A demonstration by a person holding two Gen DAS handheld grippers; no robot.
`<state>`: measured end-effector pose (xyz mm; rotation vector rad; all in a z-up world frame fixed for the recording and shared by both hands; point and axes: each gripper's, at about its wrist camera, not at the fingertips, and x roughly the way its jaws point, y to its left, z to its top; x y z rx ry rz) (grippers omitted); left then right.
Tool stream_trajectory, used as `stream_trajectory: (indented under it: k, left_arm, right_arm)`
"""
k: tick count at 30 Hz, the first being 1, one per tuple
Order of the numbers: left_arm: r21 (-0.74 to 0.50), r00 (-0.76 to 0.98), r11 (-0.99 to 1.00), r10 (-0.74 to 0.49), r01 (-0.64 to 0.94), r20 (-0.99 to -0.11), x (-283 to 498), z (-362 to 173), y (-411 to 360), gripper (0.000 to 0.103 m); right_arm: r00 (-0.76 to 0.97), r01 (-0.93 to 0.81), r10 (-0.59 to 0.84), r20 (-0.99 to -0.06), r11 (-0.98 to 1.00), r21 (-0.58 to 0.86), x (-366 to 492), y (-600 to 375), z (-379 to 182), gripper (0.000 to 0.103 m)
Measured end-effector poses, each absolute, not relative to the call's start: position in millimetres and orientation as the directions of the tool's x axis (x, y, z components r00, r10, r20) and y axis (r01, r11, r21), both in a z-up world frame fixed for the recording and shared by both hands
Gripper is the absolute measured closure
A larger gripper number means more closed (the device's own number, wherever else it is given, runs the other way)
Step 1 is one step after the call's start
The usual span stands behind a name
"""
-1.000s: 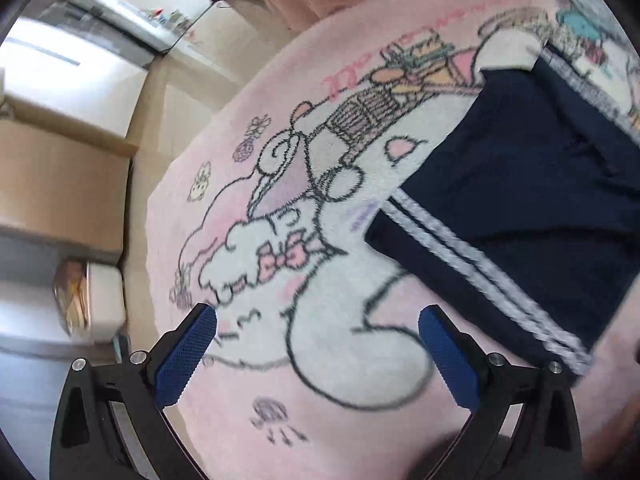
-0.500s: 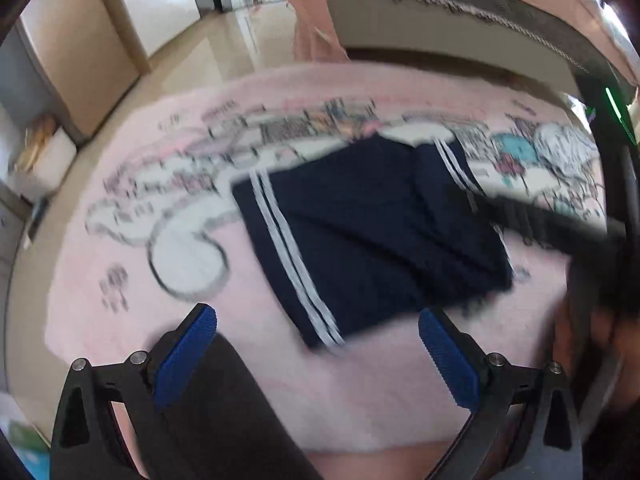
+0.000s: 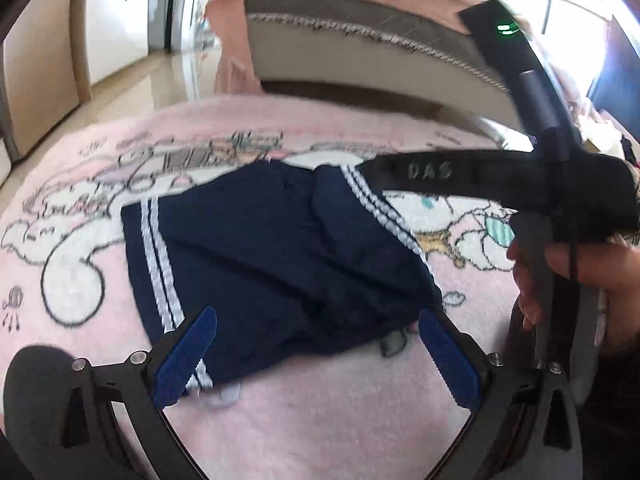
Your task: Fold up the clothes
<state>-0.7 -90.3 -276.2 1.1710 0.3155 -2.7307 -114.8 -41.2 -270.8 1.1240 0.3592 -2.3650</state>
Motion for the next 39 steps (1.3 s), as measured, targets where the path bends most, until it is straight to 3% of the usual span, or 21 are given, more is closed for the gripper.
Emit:
stream_trajectory:
  k: [4,11,13,16,20,26,31,35,37,39]
  left_arm:
    - [-0.150,-0.691,-0.964,-0.046,0.220,-0.722,-9,-294,-91,0.000]
    - [-0.254,-0.709,-0.948,0.045,0.192,-0.704,-29,-315,-84,0.000]
    - [-0.310,-0.723,-0.937,0.102,0.161,-0.683,-35,-317,-82,0.000]
    - [-0.487,-0.741,-0.866,0.256,0.109,-0.621,-42,-321,-82,0.001]
    - [-0.617,-0.693,-0.778,0.380,0.120,-0.613,-56,-331,-78,0.001]
    - [-0.741,-0.670,-0.665,0.509,0.091,-0.540,-60,-342,-79,0.002]
    - [-0.871,-0.709,-0.479,0.577,0.109,-0.406,-59,-349,-97,0.003]
    - [-0.940,-0.749,-0.329,0.600,0.089,-0.281,-58,-350,-108,0.003]
    - [-0.942,-0.742,-0.322,0.609,0.091,-0.280,-58,-349,-109,0.003]
    - [-0.912,-0.739,-0.389,0.576,0.128,-0.350,-58,-348,-107,0.003]
  right_arm:
    - [-0.539,0.596,-0.258,-0.802,-0.790,-0.146,-122,-53,-280,0.036]
    - [-0.481,0.618,-0.248,-0.841,-0.777,-0.124,-142,-50,-286,0.036]
    - [-0.476,0.602,-0.229,-0.849,-0.789,-0.124,-150,-47,-286,0.036]
    - [-0.476,0.609,-0.197,-0.857,-0.777,-0.159,-157,-49,-285,0.036]
    - [-0.498,0.637,-0.175,-0.849,-0.738,-0.221,-158,-53,-280,0.035]
    - [-0.413,0.666,-0.240,-0.878,-0.737,-0.112,-179,-57,-277,0.029]
    - [-0.351,0.709,-0.265,-0.898,-0.702,-0.070,-195,-65,-280,0.029]
    - [-0.230,0.697,-0.358,-0.905,-0.709,0.104,-217,-67,-285,0.029]
    - [-0.183,0.667,-0.391,-0.902,-0.724,0.178,-229,-67,-288,0.029]
    - [-0.155,0.633,-0.400,-0.903,-0.742,0.220,-242,-67,-294,0.029]
